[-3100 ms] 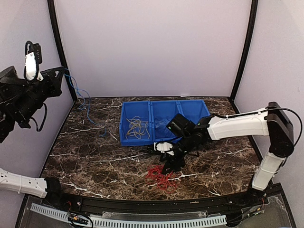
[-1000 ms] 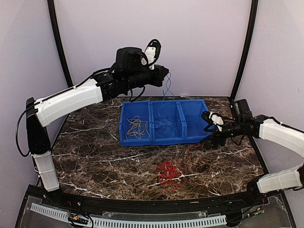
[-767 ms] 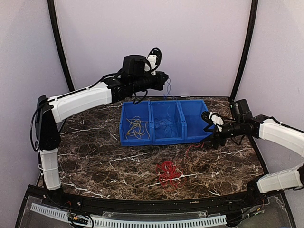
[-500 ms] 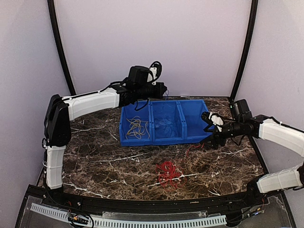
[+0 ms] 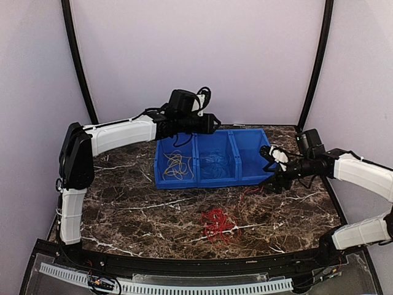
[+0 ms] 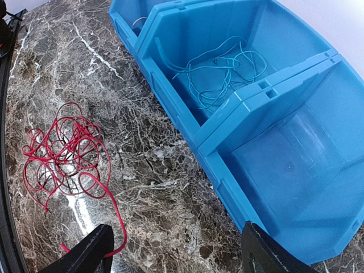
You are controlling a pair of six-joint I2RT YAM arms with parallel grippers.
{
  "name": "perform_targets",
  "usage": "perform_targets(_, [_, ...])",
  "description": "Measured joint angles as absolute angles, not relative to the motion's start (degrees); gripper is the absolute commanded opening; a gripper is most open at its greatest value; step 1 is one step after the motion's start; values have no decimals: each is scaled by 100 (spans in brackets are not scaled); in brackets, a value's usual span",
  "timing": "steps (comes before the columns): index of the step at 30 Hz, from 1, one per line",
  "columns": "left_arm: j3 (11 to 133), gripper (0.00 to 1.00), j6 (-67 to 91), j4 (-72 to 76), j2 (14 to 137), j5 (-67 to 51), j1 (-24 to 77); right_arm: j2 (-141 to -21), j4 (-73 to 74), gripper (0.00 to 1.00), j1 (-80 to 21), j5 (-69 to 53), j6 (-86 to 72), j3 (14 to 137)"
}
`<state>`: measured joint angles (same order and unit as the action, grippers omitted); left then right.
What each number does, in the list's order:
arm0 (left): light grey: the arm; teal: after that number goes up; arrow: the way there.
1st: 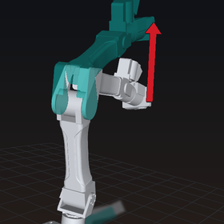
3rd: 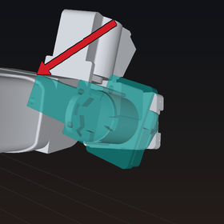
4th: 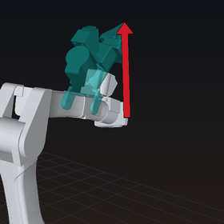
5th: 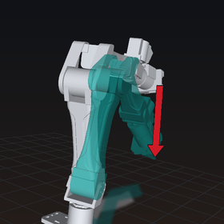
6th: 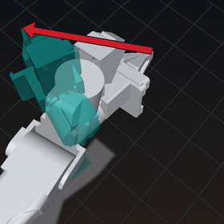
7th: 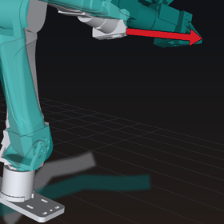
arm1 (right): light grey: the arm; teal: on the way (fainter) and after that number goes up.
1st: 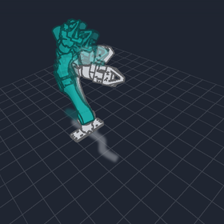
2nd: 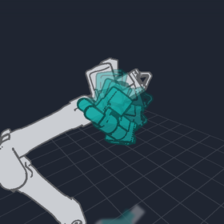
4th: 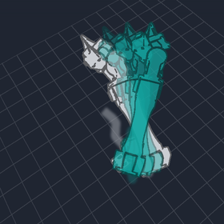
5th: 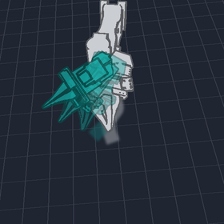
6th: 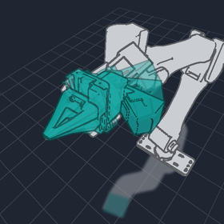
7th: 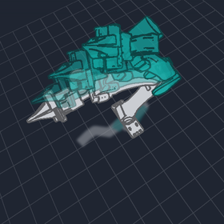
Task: Untangle the cables
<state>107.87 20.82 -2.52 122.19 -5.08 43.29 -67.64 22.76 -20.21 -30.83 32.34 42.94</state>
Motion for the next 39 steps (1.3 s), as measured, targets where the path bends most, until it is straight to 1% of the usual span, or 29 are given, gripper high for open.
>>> perform_targets(2, [10772,38,2078,-355,12215,-521,4327,-6775,2279,78,-2021,-3083,3236,4294])
perform_targets(5, [10355,39,2067,-226,12011,-670,4329,-6785,2281,73,-2021,-3085,3245,4294])
perform_targets(6, [10079,39,2064,-163,11865,-751,4329,-6790,2281,71,-2021,-3089,3251,4294])
perform_targets(7, [9780,39,2062,-51,11695,-849,4329,-6792,2285,65,-2021,-3100,3253,4294])
perform_targets(8, [9502,39,2060,47,11528,-932,4338,-6792,2287,58,-2021,-3109,3269,4294])
perform_targets(9, [9218,39,2058,163,11343,-1022,4340,-6792,2292,47,-2021,-3122,3269,4294])
perform_targets(10, [8967,40,2043,261,11166,-1120,4353,-6794,2303,31,-2021,-3142,3269,4294])
perform_targets(11, [8785,40,2023,336,11026,-1208,4368,-6794,2320,17,-2021,-3173,3267,4294])
perform_targets(12, [8549,41,1977,504,10857,-1317,4405,-6799,2324,6,-2021,-3208,3286,4294])
perform_targets(13, [8335,42,1920,609,10685,-1424,4458,-6803,2346,0,-2021,-3242,3282,4294])
perform_targets(16, [7898,45,1675,886,10339,-1673,4748,-6807,2418,0,-2021,-3350,3216,4305])
perform_targets(20, [7452,50,1367,1302,10219,-1822,5334,-6807,2528,0,-2021,-3540,3157,4504])
perform_targets(23, [7046,53,1363,1680,10235,-1918,5684,-6807,2729,0,-2021,-3774,3116,4880])
perform_targets(24, [6919,54,1376,1848,10263,-1944,5756,-6810,2788,0,-2021,-3837,3116,5002])
perform_targets(25, [6823,57,1393,2008,10307,-1968,5806,-6825,2897,0,-2021,-3938,3118,5194])
perform_targets(27, [6696,59,1422,2316,10409,-1968,5852,-6866,3052,0,-2021,-4064,3116,5496])
perform_targets(39, [6543,56,1516,4115,11192,-2141,6055,-6925,3677,0,-2021,-4442,2891,6678])
